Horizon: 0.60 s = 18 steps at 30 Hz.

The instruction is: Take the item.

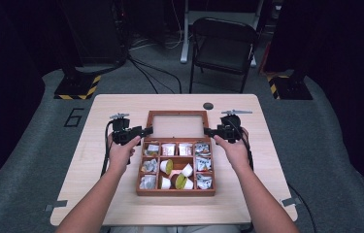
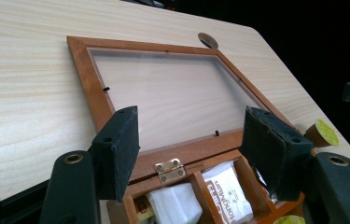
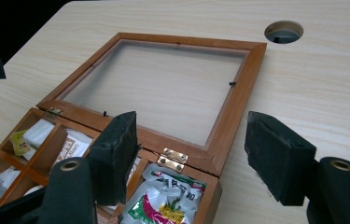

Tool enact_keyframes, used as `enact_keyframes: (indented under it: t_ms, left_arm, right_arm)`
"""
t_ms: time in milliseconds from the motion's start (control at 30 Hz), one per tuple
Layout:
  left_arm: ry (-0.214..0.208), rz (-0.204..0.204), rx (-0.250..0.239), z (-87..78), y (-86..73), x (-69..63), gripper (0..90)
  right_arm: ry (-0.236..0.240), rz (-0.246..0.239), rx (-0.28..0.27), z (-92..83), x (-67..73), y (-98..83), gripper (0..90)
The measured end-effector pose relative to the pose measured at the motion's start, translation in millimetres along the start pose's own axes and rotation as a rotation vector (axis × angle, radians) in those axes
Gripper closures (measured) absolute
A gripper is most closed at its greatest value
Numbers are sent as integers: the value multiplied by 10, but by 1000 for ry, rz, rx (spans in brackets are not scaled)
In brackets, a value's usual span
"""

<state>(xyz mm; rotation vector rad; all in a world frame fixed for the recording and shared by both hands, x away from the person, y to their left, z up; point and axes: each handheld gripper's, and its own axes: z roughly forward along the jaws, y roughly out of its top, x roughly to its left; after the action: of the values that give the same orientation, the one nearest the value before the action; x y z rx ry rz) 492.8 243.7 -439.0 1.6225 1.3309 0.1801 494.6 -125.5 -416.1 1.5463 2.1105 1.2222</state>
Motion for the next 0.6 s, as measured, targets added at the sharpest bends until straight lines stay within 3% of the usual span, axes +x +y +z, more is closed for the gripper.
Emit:
enact_keyframes:
  t_ms: [267,433,600]
  left_arm:
    - [-2,-39,18,147,5,96,371]
    - [2,-36,28,201,2,167,372]
    - [-5,-46,23,245,-7,195,378]
  right_arm:
    - [30,49,53,254,-115,-3,339]
    - [40,84,80,362,-138,8,337]
    - [56,77,101,471,-178,3,338]
